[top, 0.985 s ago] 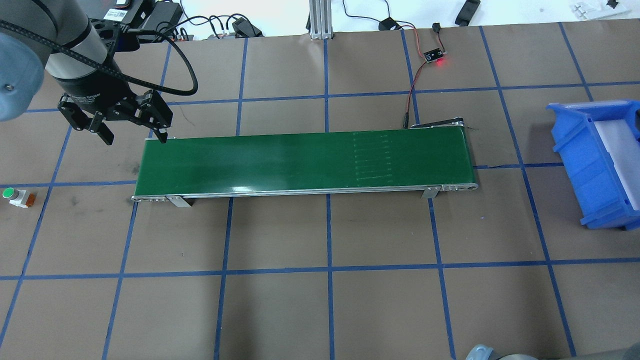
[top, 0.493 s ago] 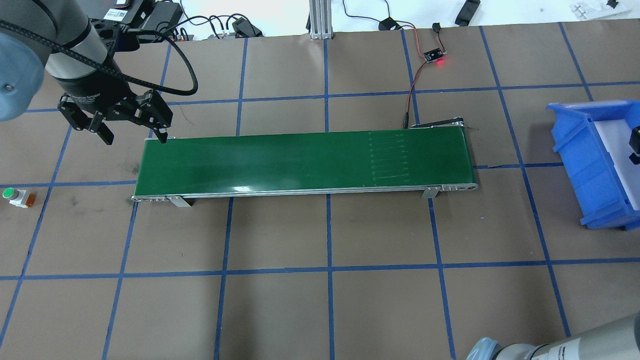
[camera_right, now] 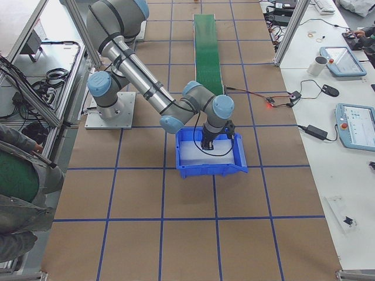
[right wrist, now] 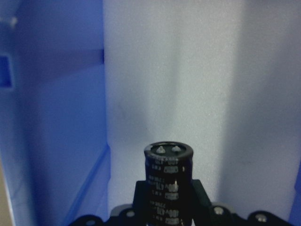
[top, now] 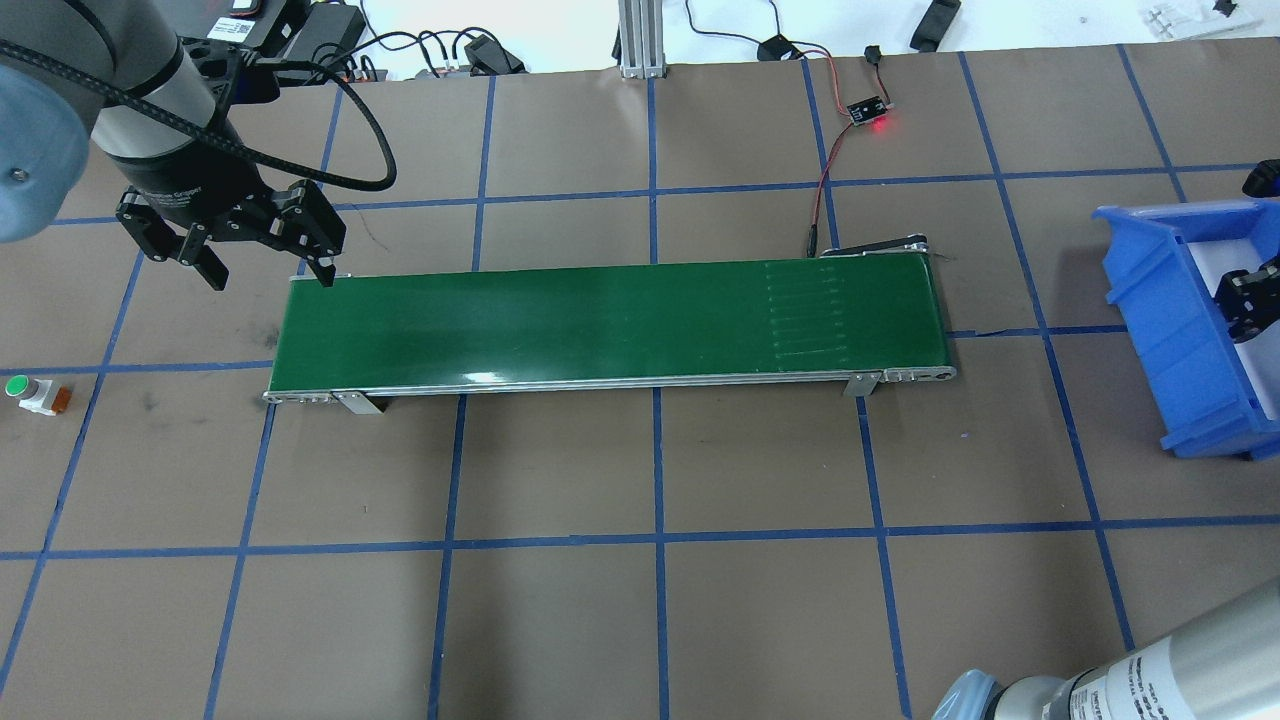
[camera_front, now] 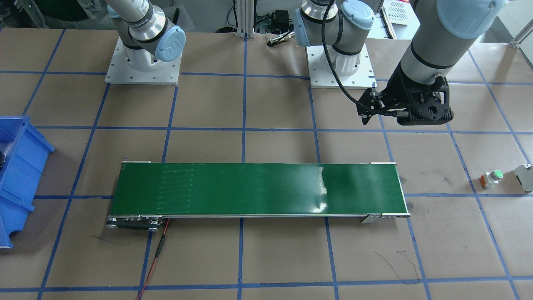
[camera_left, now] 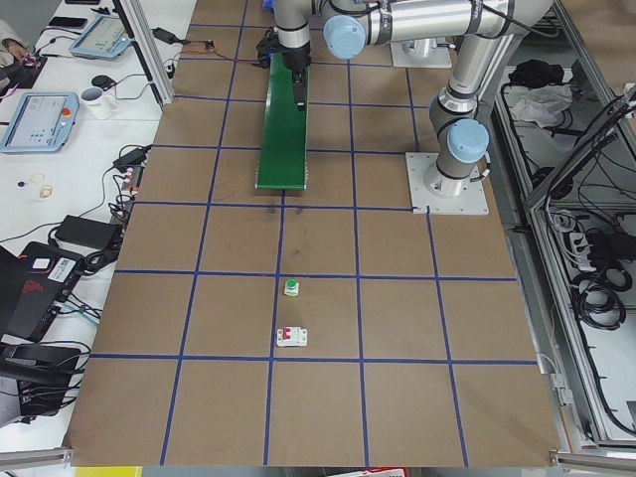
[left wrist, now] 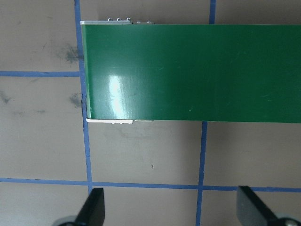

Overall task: Move capacitor from left to right
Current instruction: 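Lower the capacitor into the blue bin and open the right gripper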

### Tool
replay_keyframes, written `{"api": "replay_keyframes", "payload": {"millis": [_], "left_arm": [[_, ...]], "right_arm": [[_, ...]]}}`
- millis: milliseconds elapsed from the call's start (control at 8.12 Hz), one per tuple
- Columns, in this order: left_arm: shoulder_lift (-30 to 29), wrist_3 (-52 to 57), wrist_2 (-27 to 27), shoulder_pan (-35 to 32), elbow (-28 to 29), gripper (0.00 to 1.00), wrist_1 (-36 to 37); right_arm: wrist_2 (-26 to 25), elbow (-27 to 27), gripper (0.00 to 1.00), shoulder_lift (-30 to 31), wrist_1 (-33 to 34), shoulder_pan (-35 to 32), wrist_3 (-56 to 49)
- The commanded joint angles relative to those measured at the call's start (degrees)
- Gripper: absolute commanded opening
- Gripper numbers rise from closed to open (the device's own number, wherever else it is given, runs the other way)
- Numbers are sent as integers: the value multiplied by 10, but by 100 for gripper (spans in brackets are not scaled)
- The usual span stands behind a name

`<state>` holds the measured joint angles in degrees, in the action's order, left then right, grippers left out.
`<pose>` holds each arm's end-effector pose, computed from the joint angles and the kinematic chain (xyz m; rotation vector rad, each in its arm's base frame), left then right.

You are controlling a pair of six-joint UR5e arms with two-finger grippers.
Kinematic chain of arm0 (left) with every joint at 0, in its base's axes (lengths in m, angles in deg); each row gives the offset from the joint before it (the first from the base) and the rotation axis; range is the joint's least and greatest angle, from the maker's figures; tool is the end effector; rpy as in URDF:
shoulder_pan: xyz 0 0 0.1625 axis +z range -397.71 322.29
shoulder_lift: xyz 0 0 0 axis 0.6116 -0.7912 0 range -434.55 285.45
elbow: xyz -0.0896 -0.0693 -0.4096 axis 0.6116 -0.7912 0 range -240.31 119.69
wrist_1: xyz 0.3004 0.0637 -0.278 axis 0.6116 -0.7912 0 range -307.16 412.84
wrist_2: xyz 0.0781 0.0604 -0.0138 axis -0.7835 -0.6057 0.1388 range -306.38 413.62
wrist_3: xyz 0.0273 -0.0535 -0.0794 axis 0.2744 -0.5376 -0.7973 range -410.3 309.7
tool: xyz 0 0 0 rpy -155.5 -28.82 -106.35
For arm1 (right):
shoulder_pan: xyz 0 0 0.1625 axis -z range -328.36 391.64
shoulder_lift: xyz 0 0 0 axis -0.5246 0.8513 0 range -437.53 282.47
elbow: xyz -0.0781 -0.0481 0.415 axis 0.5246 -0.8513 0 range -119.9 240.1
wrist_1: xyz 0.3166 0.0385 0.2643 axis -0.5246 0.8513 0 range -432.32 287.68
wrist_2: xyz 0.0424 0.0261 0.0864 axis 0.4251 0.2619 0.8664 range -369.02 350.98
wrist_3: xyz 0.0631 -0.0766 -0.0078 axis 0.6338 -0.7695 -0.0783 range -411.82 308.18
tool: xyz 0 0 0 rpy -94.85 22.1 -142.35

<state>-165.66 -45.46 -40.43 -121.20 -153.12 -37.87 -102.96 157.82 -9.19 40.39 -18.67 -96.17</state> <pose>-0.0698 -0.5021 0.4536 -0.0404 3.0762 0.1343 -0.2769 -0.5318 0.2549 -0.1328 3.1051 0.2060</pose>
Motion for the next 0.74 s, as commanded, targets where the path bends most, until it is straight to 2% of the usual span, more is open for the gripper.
{"api": "replay_keyframes", "payload": {"millis": [0,123,246,369,616], "left_arm": [[0,0,0,0,0,100,0],[0,0,1,0,0,100,0],[0,0,0,0,0,100,0],[0,0,0,0,0,100,0],[0,0,0,0,0,100,0]], "right_arm": [[10,0,0,-18,13,0,-1],[12,0,0,-18,21,0,-1],[17,0,10,-18,49,0,0],[40,0,28,-18,59,0,-1],[45,-1,50,-14,71,0,0]]}}
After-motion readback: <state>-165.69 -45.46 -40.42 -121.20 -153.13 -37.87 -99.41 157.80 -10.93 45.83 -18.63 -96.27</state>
